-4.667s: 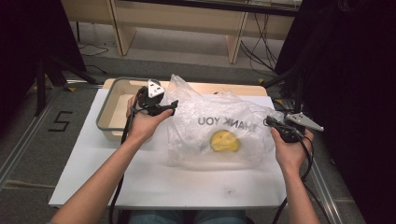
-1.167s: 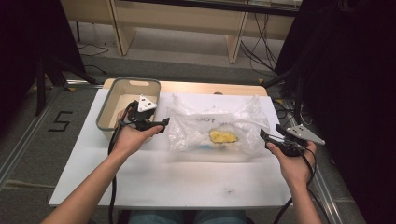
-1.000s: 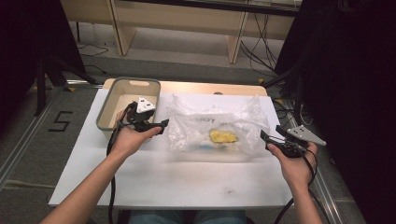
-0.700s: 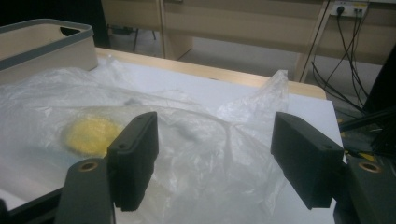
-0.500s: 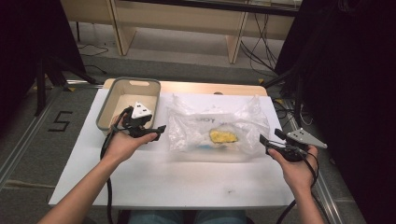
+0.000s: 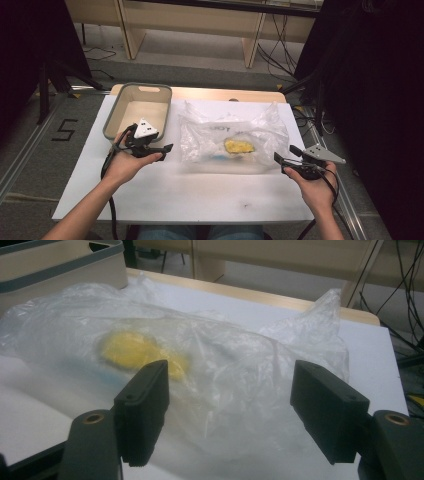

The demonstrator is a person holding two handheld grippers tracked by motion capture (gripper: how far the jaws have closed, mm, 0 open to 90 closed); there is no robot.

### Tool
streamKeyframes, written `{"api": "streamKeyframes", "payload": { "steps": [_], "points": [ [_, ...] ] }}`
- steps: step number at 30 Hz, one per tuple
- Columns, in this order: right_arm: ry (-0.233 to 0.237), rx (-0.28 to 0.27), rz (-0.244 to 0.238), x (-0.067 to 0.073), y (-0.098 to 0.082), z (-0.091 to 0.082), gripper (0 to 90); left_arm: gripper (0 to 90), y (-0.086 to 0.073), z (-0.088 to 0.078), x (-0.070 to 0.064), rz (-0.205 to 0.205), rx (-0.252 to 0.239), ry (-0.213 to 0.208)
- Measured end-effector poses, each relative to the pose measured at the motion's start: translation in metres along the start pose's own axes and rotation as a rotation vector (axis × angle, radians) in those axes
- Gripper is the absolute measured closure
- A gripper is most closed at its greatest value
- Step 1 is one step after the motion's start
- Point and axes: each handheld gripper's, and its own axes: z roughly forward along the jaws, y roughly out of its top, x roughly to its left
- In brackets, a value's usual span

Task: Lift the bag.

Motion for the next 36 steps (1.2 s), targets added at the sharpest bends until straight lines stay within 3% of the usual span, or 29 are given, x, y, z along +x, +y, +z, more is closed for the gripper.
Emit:
{"api": "streamKeyframes", "payload": {
  "steps": [10,22,29,36],
  "points": [
    [0.023,0.022,0.001,0.004,-0.009,-0.005,32.8,34.3,-0.019,-0.003,-0.005,0.018,0.005,-0.02],
    [0.042,0.075,0.016,0.008,-0.033,-0.009,32.5,33.0,-0.037,-0.003,-0.008,0.016,0.016,-0.025],
    [0.041,0.073,0.023,0.007,-0.037,-0.013,32.5,32.0,-0.048,-0.006,-0.009,0.024,0.018,-0.024],
    [0.04,0.084,0.027,0.006,-0.043,-0.015,32.3,30.4,-0.063,-0.011,-0.004,0.001,0.011,-0.019]
  ]
}}
